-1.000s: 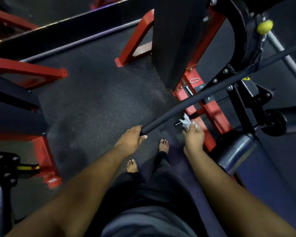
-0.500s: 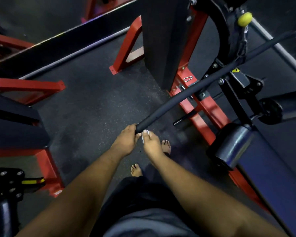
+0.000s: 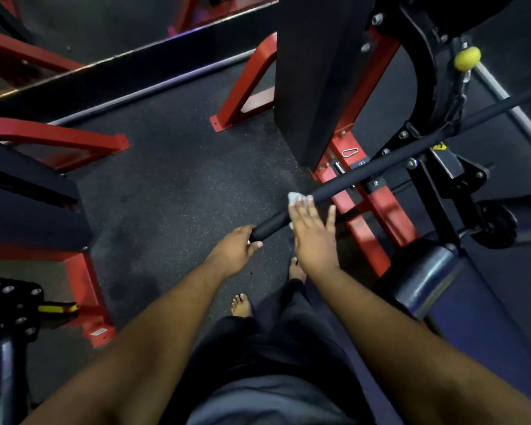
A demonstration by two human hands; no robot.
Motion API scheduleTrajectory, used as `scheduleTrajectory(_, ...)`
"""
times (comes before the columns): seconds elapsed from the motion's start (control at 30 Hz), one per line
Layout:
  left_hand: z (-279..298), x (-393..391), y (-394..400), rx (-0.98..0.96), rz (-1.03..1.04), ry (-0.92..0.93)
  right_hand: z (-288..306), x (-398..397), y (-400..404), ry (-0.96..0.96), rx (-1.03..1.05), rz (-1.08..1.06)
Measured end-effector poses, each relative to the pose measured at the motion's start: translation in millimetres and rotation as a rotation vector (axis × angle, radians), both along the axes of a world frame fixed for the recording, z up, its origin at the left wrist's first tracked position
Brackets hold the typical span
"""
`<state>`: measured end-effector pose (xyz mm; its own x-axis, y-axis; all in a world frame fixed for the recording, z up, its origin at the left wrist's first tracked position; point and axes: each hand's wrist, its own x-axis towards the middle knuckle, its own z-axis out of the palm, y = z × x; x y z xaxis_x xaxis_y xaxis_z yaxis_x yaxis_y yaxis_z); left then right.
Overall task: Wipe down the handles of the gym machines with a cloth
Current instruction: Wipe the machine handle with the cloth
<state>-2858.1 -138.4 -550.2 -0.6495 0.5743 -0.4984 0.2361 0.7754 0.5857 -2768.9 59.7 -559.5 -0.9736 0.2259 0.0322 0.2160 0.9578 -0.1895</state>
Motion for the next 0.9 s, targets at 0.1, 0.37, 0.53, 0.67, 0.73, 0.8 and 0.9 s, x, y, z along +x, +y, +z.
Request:
scheduleTrajectory(0.1,-1.2,-3.9,1.2,0.002,0.007,0.013,-10.9,6.3,-28.5,-0.01,0.052,0.19)
scheduleTrajectory(0.37,-3.8,-4.6,-4.3,0.025,0.031,0.004,38.3,-24.4,0.4,0.119,-0.282,0.049)
scheduleTrajectory(0.53,-2.9,-3.9,-2.8,0.028,0.026,-0.021,36.5,-48.2,22.0,-0.21,0.046,0.081)
scheduleTrajectory(0.67,-4.1,-0.3,-0.6,0.036,0.05,0.012,30.6,-42.4,-24.4,-0.249,0.0,0.3)
scheduleTrajectory(0.73,-6.2,-0.4,-2.1,0.039,0.051,0.019,22.6,-32.9,-43.4,-0.187,-0.07,0.362)
scheduleTrajectory(0.8,-7.0,-1.2,-4.3,0.049,0.041,0.01,15.2,-17.8,-49.5,-0.054,-0.134,0.411)
scheduleTrajectory(0.9,-3.3,-2.4,-4.8,0.061,0.068,0.011,14.8,17.4,-36.9,0.079,-0.469,0.268)
